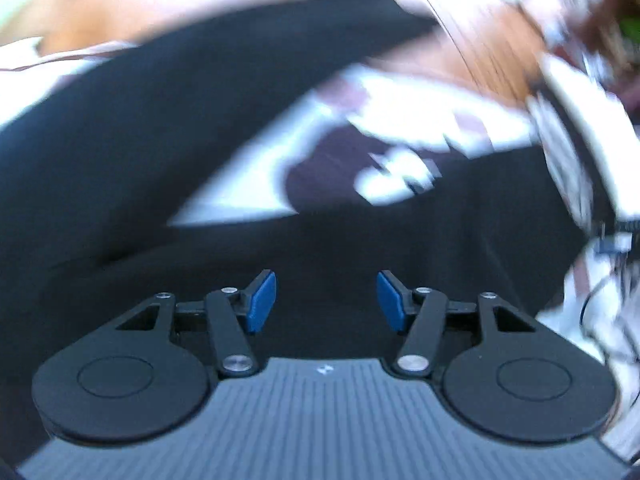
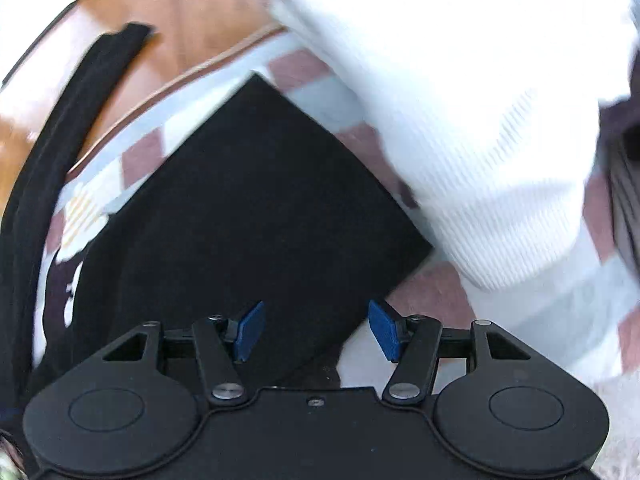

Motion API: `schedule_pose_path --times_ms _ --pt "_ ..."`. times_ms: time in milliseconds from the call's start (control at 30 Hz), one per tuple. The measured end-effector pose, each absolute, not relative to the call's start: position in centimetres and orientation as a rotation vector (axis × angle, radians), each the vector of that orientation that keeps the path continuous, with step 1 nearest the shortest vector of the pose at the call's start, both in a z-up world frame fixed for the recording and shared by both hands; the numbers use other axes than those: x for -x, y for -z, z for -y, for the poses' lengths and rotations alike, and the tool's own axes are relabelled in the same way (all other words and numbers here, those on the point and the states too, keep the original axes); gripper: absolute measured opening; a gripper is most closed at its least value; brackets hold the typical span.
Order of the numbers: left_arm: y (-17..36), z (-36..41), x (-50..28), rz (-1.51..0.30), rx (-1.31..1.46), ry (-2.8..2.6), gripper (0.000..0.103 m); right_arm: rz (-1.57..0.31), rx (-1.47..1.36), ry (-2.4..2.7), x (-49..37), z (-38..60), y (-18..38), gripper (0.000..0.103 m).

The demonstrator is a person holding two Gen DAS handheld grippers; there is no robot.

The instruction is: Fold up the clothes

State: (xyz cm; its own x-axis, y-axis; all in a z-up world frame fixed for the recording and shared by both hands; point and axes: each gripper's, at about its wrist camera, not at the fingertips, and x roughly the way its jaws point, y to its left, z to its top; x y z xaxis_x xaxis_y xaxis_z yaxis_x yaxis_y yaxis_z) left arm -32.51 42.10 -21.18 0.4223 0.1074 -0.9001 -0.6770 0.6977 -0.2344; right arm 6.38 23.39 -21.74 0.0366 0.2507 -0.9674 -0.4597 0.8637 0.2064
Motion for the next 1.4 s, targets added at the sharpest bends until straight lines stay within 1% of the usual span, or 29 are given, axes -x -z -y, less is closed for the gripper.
schedule_pose_path --times_ms 67,167,300,333,367,400,467,567,600,667,700,733,767,833,867,900,933,1000,1067,1167,1267,1300,1333,1400 --pt "21.3 -40.8 30.7 -1.019 0.587 -0.479 0.054 -1.419 0.177 -0.512 -6.3 -23.0 21.7 0.064" --pt "21.1 -40.3 30.4 -0.983 0.623 -0.446 0.054 -1.429 0.158 -0.507 -6.2 -22.8 22.3 0.064" --pt "22.5 -40.5 30.4 -1.026 0.614 -0.516 0.054 -1.468 0.124 -0.442 -7.5 -22.6 25.1 0.065" --pt "22.6 -40.7 30.4 -1.036 0.611 -0.540 0.054 -1.473 0.121 -0.411 -7.8 -22.6 26.0 0.067" --pt "22.8 -40.8 30.8 -1.036 0.627 -0.558 0.054 -1.453 0.108 -0.390 -7.7 -22.7 26.3 0.071" --pt "23.0 -41.0 31.2 -1.034 0.646 -0.575 0.054 -1.417 0.094 -0.390 -7.3 -22.9 26.1 0.069" --pt "23.4 -41.4 32.2 -1.033 0.670 -0.599 0.054 -1.348 0.084 -0.400 -6.2 -23.5 25.3 0.069" --pt "24.2 -41.6 32.9 -1.063 0.655 -0.601 0.055 -1.272 0.153 -0.463 -4.4 -24.9 25.4 0.070" --pt "24.5 -41.7 33.0 -1.075 0.650 -0.593 0.055 -1.221 0.195 -0.487 -3.8 -25.4 25.1 0.065" --pt "24.9 -41.6 33.3 -1.082 0.665 -0.582 0.055 -1.119 0.279 -0.532 -2.4 -26.2 24.6 0.015" --pt "25.1 -41.7 33.4 -1.080 0.679 -0.577 0.055 -1.067 0.320 -0.553 -1.8 -26.7 24.3 0.007" --pt "25.4 -41.7 33.4 -1.077 0.693 -0.570 0.055 -0.984 0.345 -0.596 -0.8 -27.0 23.1 0.007" --pt "25.5 -41.7 33.3 -1.077 0.698 -0.564 0.055 -0.851 0.373 -0.650 0.5 -27.1 20.9 0.007" --pt "25.6 -41.4 33.0 -1.086 0.690 -0.536 0.055 -0.532 0.459 -0.716 3.4 -26.8 16.3 0.005" --pt "25.7 -41.2 32.8 -1.097 0.683 -0.516 0.055 -0.428 0.482 -0.729 4.3 -26.3 14.4 0.005" --pt "25.8 -40.8 32.6 -1.118 0.677 -0.492 0.057 -0.368 0.495 -0.735 4.7 -25.6 12.9 0.005" --pt "26.0 -40.5 32.4 -1.152 0.686 -0.460 0.061 -0.338 0.500 -0.732 4.6 -25.0 11.9 0.004" --pt "26.5 -40.6 32.5 -1.177 0.750 -0.458 0.065 -0.358 0.521 -0.730 3.1 -24.2 12.1 0.004" --pt "27.1 -40.8 32.6 -1.199 0.816 -0.459 0.065 -0.393 0.581 -0.744 2.1 -24.2 13.4 0.004" --pt "27.2 -40.6 32.6 -1.209 0.811 -0.462 0.065 -0.398 0.704 -0.740 1.9 -24.1 15.7 0.004" --pt "27.2 -40.0 32.5 -1.231 0.794 -0.454 0.069 -0.449 0.779 -0.695 1.5 -24.4 17.3 0.005" --pt "27.1 -39.9 32.5 -1.237 0.794 -0.453 0.071 -0.464 0.794 -0.667 1.2 -25.0 17.7 0.011" --pt "27.1 -39.9 32.5 -1.241 0.796 -0.449 0.073 -0.477 0.801 -0.635 0.9 -25.2 17.9 0.024" --pt "27.0 -39.8 32.5 -1.247 0.798 -0.441 0.075 -0.486 0.780 -0.575 0.3 -25.5 17.2 0.044"
